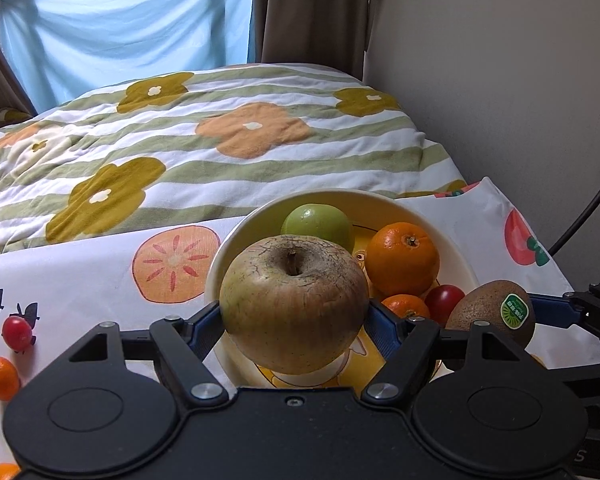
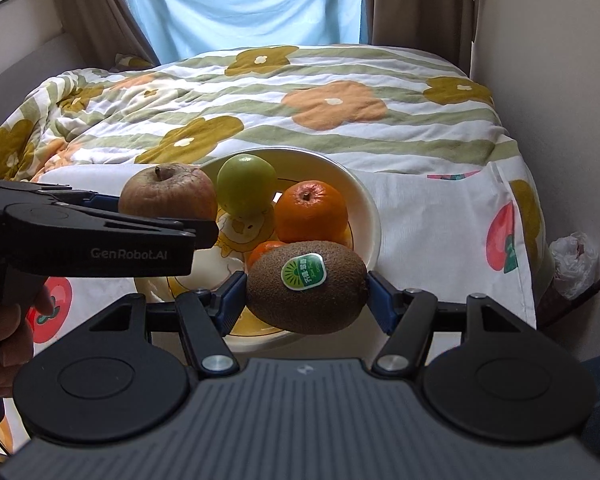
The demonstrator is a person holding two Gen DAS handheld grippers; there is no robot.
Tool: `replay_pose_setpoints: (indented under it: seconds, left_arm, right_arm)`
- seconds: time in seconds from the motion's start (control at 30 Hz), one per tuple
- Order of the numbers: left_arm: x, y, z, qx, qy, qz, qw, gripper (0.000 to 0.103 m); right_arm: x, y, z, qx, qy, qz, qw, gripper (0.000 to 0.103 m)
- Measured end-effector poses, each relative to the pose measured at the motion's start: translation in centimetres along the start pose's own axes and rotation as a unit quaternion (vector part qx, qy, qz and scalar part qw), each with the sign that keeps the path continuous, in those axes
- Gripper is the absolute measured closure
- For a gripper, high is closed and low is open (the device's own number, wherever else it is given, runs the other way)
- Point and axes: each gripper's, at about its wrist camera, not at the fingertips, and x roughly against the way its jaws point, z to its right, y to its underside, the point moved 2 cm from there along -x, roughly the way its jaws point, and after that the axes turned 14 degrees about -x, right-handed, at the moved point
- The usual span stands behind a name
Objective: Organize fruits
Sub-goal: 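Carry the brown apple and kiwi over the bowl with both grippers, then lower the brown apple and kiwi into the bowl and open both grippers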
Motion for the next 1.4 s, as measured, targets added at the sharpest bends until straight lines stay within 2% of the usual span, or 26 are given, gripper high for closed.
replay_pose_setpoints:
  seconds: [0.4, 0.43, 0.53, 0.7, 1.03, 1.4]
  left_arm:
    - [-2.0, -0.2, 0.2, -0.003, 0.015, -0.036, 0.9992, 0.024]
    - [-1.8, -0.2, 0.1, -0.003, 0.014, -0.031, 0.9994, 0.022]
    - [-0.3, -0.5, -0.5, 0.003, 0.007, -0.006, 1.0, 0.003]
    - [1.4, -0.3, -1.6, 0.019, 0.003, 0.0, 0.9998, 0.003]
    - [4.7, 2.3, -3.0, 0.039, -0.026, 0.0, 0.9989, 0.003]
    - [6.0, 4.6, -4.4, 0.058, -0.041, -0.01, 0.9974, 0.003]
  right_arm:
    - [-0.5, 0.2, 0.2, 0.011, -0.002, -0.004, 1.0, 0.024]
    - [-0.5, 0.2, 0.2, 0.011, -0.002, -0.005, 1.0, 0.024]
    - [-0.5, 0.2, 0.2, 0.01, -0.004, -0.006, 1.0, 0.024]
    - [-0.5, 0.4, 0.0, 0.01, -0.006, -0.01, 1.0, 0.024]
    - [-1.3, 0.7, -2.0, 0.021, -0.02, -0.015, 0.999, 0.024]
    - [-1.9, 1.7, -3.6, 0.03, -0.022, -0.008, 0.999, 0.022]
